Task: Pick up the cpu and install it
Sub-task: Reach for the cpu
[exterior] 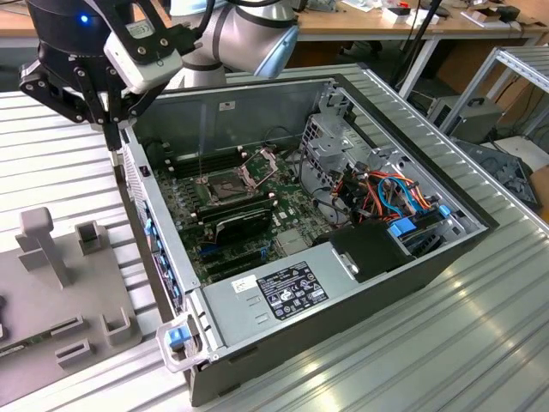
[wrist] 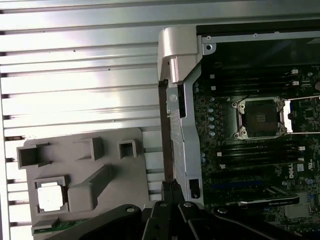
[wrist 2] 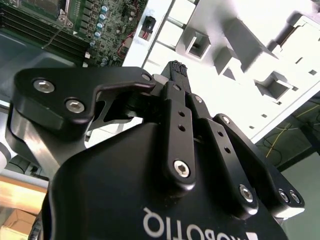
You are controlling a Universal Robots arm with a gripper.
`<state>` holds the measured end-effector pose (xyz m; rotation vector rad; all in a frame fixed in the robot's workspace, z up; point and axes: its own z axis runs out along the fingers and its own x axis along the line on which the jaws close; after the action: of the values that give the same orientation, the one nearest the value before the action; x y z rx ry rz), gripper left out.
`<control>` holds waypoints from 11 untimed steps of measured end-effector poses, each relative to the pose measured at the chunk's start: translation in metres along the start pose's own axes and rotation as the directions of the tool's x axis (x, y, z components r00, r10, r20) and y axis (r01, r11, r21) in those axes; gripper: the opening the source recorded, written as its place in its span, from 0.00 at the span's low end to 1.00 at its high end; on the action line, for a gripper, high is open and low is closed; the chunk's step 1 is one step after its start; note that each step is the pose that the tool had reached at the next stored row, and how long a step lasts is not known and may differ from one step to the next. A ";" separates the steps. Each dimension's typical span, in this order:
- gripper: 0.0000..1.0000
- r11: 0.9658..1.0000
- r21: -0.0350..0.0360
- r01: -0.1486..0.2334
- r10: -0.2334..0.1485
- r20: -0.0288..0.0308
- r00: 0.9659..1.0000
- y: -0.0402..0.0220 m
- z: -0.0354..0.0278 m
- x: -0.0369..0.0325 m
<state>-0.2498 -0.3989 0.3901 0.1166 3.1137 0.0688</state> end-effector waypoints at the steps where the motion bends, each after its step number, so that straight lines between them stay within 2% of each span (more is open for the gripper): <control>1: 0.11 1.000 0.000 0.000 0.000 0.000 1.000 -0.0001 0.0000 0.0009; 11: 0.11 1.000 0.000 0.000 0.000 0.000 1.000 -0.0010 -0.0002 0.0139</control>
<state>-0.2637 -0.3989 0.3899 0.1166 3.1137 0.0688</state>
